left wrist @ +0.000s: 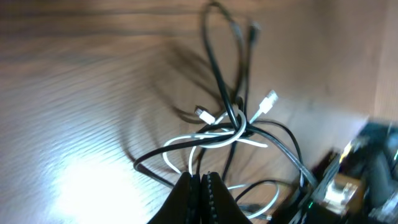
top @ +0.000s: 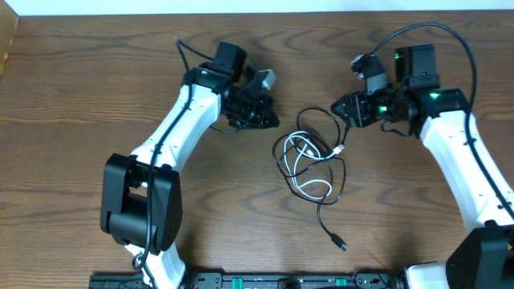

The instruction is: Untangle cables

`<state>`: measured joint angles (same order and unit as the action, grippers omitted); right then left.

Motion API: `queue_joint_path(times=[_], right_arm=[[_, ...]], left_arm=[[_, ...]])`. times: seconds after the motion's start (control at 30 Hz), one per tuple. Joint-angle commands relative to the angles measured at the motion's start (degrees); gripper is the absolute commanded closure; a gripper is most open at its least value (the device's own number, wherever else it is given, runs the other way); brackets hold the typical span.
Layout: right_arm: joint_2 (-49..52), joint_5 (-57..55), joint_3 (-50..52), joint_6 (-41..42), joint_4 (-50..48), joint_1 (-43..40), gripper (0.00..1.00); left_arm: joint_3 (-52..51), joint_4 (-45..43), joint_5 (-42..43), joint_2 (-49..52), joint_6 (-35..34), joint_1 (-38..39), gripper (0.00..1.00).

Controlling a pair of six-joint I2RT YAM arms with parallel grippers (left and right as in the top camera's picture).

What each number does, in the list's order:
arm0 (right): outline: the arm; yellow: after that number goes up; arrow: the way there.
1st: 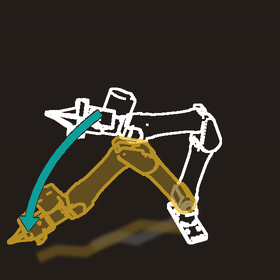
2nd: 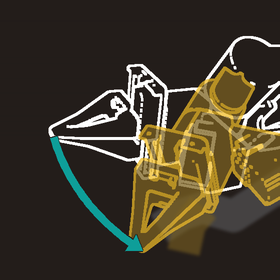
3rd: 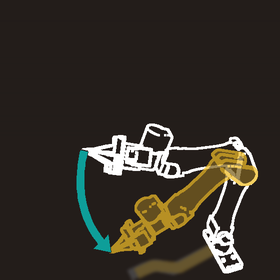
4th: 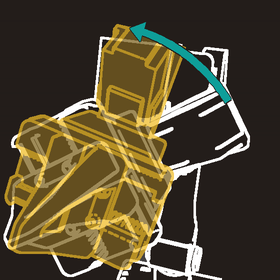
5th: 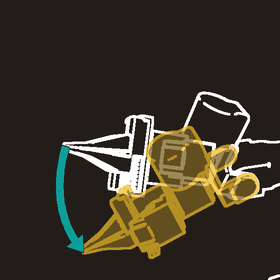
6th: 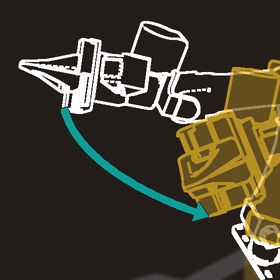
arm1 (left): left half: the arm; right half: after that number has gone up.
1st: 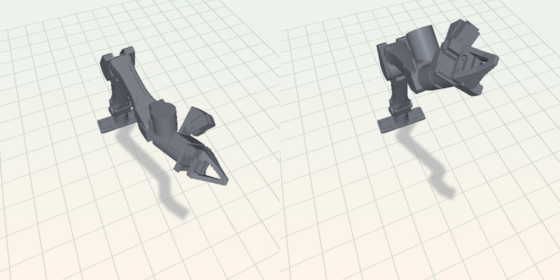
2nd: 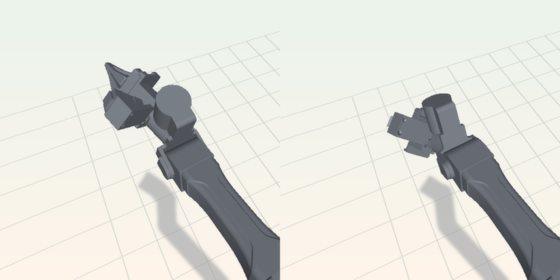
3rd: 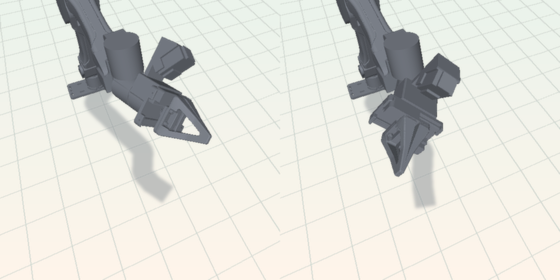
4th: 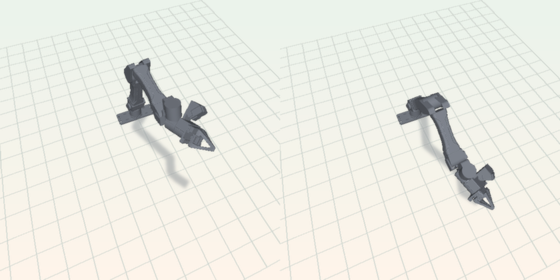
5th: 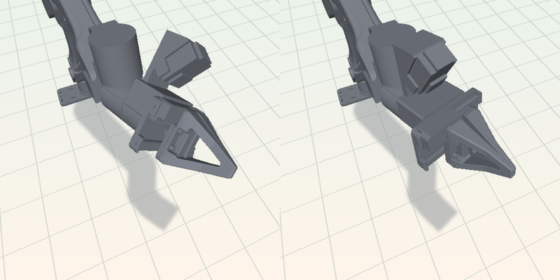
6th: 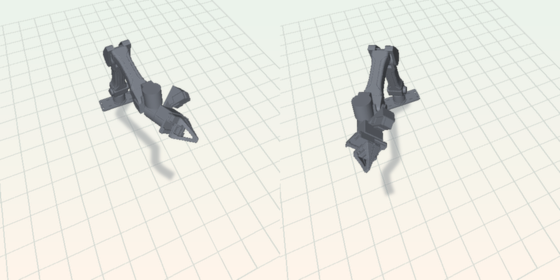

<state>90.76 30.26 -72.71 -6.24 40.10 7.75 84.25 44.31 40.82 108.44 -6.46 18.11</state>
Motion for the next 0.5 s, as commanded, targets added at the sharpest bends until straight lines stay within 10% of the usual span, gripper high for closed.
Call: queue_joint_path(times=[0.0,0.47], right_arm=[[3.10,2.19,-0.85,0.48,-1.49,5.09,0.54],[3.87,-5.73,-0.85,13.44,-0.39,0.44,0.41]], left_arm=[[1.86,0.22,-4.42,0.33,-11.08,-3.26,0.93],[1.18,-2.69,-4.50,6.38,-14.43,4.13,0.75]])
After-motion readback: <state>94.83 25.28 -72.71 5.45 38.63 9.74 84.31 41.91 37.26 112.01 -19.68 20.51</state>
